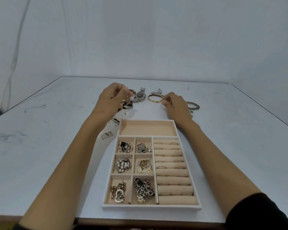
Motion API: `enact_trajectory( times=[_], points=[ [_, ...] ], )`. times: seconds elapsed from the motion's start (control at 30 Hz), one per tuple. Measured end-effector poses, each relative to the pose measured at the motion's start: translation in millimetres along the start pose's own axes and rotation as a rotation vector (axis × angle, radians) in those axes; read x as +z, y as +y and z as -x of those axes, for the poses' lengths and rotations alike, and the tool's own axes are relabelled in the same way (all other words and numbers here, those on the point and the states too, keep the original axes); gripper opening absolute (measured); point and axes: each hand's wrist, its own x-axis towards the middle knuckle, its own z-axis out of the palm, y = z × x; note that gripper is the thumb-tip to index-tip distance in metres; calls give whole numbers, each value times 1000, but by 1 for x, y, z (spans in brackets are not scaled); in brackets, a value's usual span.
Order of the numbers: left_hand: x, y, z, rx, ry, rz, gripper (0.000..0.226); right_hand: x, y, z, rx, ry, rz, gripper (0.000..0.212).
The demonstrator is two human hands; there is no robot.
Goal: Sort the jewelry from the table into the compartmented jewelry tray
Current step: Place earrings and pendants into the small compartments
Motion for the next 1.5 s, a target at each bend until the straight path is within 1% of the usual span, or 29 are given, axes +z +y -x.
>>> enact_trajectory(
  times=[0.1, 0.17, 0.27, 0.37, 0.43, 0.6, 0.8, 1.07, 1.23, 1.33, 1.43, 1.5],
  points=[
    [-4, 4, 7, 52, 37, 46, 18, -2, -6, 1, 29, 7, -152, 15],
    [-5, 7, 9, 82, 56, 73, 16, -5, -10, -1, 30, -8, -209, 13],
    [-5, 13, 15, 116, 58, 128, 15, -10, -19, -3, -3, -26, -254, 10],
    [-4, 17, 24, 152, 24, 183, 16, -11, -29, -3, -44, -59, -281, 4],
    [-4, 21, 33, 175, 2, 220, 14, -13, -38, -1, -64, -111, -291, 7],
    [-5, 26, 57, 197, -36, 324, 9, -20, -55, 11, -147, -213, -250, 15],
    [-9, 25, 75, 192, -63, 367, 7, -38, -70, 29, -178, -373, -284, 20],
    [-12, 21, 74, 201, -21, 429, 8, -59, -86, 78, -217, -489, -258, 14],
    [-10, 18, 73, 182, -31, 439, 10, -68, -87, 123, -270, -631, -206, 14],
    [-9, 16, 73, 171, -39, 432, 10, -70, -85, 139, -359, -652, -92, 24],
    [-10, 14, 73, 164, -36, 427, 10, -73, -88, 146, -339, -665, -25, 17],
    [-10, 14, 73, 158, -35, 420, 9, -73, -91, 148, -328, -657, 11, 17]
  ],
)
